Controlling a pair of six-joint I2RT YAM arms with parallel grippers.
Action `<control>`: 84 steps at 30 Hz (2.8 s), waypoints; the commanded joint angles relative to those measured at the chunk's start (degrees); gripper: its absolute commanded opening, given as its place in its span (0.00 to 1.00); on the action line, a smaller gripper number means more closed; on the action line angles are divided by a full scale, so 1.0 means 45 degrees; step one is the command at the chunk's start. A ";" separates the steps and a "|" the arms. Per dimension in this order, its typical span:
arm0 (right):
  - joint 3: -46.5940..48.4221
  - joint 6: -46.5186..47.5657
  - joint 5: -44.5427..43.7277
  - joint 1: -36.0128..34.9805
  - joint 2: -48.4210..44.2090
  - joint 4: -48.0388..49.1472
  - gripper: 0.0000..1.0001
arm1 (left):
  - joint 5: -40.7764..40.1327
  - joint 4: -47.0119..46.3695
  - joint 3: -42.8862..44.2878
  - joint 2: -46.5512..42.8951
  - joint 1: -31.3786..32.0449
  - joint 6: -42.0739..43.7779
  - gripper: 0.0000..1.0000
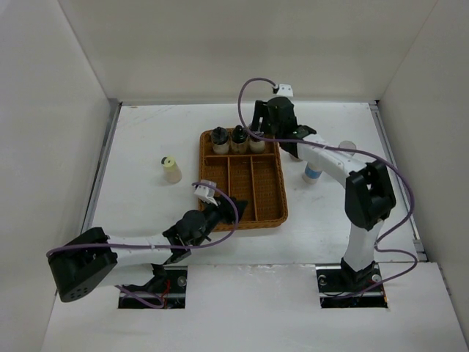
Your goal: Organize the condiment bottles
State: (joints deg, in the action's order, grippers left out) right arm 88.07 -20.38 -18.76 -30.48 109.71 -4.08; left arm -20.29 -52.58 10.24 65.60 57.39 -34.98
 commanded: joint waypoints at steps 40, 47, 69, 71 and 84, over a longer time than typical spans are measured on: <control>-1.0665 -0.1878 0.0926 -0.3723 -0.7037 0.8932 0.21 | -0.3480 1.3716 0.8115 0.0966 -0.8736 -0.0703 0.54; -1.1485 -0.0647 0.0811 -0.4447 -0.6529 1.0592 0.27 | -0.2131 1.2857 0.8193 0.1651 -0.9637 -0.0021 0.61; -1.1720 -0.0764 0.0966 -0.4447 -0.6432 1.0828 0.41 | -0.1641 1.1430 0.8390 0.3198 -0.9853 0.0508 0.58; -1.1623 -0.0764 0.1025 -0.4447 -0.6275 1.0789 0.41 | -0.1954 1.1430 0.8019 0.2593 -0.9639 0.0450 0.61; -1.1701 -0.1057 0.1201 -0.4447 -0.6314 1.0867 0.42 | -0.1955 1.1840 0.7334 0.1729 -0.8934 0.0156 0.62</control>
State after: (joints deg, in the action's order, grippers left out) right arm 35.40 -24.29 -14.28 -50.28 81.49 41.17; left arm -28.36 1.02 43.79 74.35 17.89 -34.30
